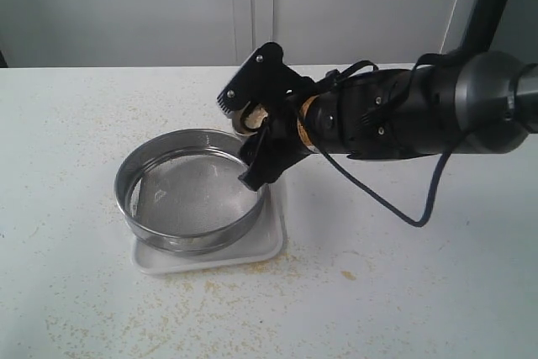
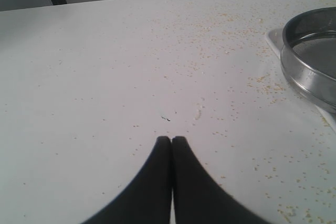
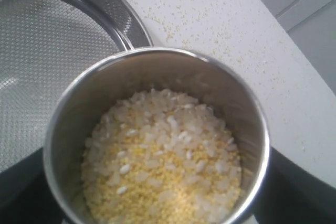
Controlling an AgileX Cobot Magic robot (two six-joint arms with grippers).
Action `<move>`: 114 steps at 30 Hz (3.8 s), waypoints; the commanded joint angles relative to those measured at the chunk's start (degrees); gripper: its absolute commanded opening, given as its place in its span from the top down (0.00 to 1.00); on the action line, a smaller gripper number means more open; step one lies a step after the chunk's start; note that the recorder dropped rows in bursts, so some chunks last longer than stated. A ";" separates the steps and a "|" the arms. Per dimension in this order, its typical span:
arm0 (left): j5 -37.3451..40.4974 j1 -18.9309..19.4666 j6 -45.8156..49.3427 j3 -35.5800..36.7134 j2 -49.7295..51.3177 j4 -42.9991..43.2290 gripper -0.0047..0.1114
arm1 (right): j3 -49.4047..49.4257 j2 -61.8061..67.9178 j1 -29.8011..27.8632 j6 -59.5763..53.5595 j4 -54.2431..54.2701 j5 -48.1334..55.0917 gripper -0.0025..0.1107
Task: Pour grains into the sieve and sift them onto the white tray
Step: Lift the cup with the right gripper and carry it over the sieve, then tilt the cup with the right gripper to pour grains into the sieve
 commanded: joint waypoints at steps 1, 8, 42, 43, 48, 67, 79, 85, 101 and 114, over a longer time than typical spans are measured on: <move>-0.14 -0.17 -0.08 0.29 -0.26 -0.39 0.96 | -2.46 0.62 1.45 -5.39 0.02 4.03 0.98; -0.14 -0.17 -0.08 0.29 -0.26 -0.39 0.96 | -4.00 2.34 3.11 -11.00 0.02 6.91 0.98; -0.14 -0.17 -0.08 0.29 -0.26 -0.39 0.96 | -8.16 8.97 5.50 -31.68 0.22 14.79 0.98; -0.14 -0.17 -0.08 0.29 -0.26 -0.39 0.96 | -8.16 8.97 5.50 -32.46 0.22 15.21 0.98; -0.14 -0.17 -0.08 0.29 -0.26 -0.39 0.96 | -8.16 8.97 5.50 -33.85 0.22 16.17 0.98; -0.14 -0.17 -0.08 0.29 -0.26 -0.39 0.96 | -12.15 8.97 7.23 -43.10 0.08 18.62 0.98; -0.14 -0.17 -0.08 0.29 -0.26 -0.39 0.96 | -12.15 9.32 7.23 -45.93 -0.39 19.23 0.98; -0.14 -0.17 -0.08 0.29 -0.26 -0.39 0.96 | -12.15 10.94 7.23 -46.05 -0.93 19.03 0.98; -0.14 -0.17 -0.08 0.29 -0.26 -0.39 0.96 | -12.82 13.28 7.23 -46.05 -3.82 19.03 0.98; -0.14 -0.17 -0.08 0.29 -0.26 -0.39 0.96 | -13.95 13.28 7.23 -46.05 -6.26 20.22 0.98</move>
